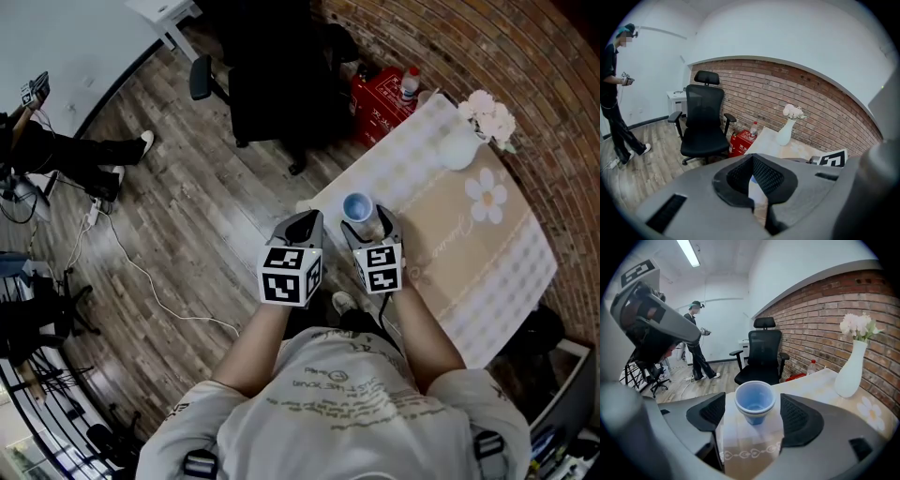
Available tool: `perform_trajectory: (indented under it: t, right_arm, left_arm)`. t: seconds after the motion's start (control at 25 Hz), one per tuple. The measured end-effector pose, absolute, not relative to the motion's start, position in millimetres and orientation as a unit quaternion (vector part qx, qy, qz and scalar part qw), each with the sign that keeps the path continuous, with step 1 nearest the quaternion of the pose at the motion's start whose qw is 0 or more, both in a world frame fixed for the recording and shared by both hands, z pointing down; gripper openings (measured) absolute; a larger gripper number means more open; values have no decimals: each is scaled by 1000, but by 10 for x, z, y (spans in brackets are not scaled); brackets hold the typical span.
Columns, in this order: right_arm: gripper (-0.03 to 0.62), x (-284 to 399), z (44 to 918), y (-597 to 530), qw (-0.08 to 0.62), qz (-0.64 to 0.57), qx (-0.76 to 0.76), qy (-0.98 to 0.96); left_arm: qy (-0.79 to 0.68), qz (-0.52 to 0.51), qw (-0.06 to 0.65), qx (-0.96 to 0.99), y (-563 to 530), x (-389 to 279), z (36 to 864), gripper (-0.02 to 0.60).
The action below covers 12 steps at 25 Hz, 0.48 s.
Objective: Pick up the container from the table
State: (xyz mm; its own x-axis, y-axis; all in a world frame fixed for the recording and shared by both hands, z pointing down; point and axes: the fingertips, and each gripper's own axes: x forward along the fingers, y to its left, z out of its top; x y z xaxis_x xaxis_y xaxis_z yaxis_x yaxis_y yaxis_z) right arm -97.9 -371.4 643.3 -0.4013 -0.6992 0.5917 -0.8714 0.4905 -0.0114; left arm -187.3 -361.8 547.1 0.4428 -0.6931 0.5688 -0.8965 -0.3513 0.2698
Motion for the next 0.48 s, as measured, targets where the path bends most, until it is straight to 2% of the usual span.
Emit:
perform_trajectory:
  t: [0.48]
  right_arm:
    - [344, -968, 6901, -3867, 289, 192, 495, -796]
  left_arm:
    - [-516, 196, 288, 783, -3562, -2151, 5588, 2]
